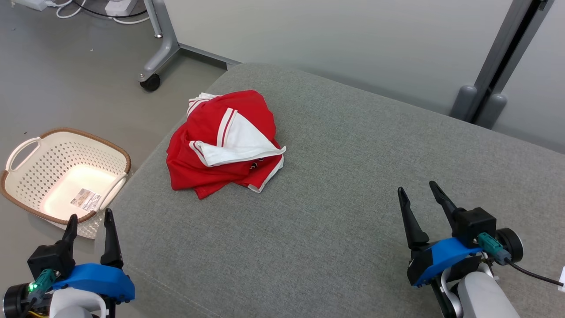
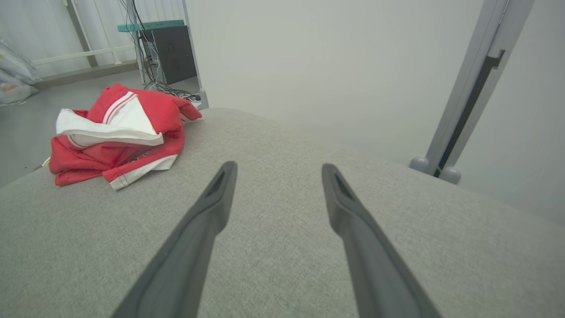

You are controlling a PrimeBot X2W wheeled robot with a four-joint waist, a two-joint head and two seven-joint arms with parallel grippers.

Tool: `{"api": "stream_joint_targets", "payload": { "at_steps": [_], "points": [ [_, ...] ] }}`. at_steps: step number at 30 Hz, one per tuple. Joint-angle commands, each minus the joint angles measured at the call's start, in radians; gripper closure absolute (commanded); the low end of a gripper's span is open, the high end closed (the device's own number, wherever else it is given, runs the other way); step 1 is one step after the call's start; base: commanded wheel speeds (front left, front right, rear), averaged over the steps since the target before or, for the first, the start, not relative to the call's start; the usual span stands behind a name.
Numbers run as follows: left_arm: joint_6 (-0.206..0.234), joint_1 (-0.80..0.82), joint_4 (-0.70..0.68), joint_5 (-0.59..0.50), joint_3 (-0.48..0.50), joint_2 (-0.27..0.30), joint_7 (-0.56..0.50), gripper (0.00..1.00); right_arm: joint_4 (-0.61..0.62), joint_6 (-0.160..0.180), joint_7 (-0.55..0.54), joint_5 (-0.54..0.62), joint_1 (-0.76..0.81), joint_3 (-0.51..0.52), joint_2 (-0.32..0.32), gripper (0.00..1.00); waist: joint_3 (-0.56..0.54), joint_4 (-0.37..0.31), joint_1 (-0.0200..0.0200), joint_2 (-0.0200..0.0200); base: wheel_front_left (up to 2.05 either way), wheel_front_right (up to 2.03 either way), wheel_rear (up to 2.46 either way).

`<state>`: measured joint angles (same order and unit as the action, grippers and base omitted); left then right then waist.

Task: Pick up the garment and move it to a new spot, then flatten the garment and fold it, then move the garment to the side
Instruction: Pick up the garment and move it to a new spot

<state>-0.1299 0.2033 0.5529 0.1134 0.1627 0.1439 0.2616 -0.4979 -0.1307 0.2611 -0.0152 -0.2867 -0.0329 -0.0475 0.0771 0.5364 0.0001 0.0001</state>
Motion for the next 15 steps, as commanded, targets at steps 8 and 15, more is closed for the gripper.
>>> {"api": "stream_joint_targets", "payload": {
  "at_steps": [8,15],
  "points": [
    [-0.001,0.025,-0.001,0.009,0.009,-0.008,0.005,0.00,0.006,0.000,0.006,0.012,-0.021,0.006,-0.006,0.00,0.026,-0.013,-0.0001,-0.0001,0.00,0.00,0.00],
    [-0.001,0.085,0.007,0.058,-0.005,0.007,0.005,0.00,0.031,0.000,0.006,0.046,-0.056,-0.011,-0.005,0.00,0.090,-0.072,-0.0001,-0.0001,0.00,0.00,0.00]
  ]
}}
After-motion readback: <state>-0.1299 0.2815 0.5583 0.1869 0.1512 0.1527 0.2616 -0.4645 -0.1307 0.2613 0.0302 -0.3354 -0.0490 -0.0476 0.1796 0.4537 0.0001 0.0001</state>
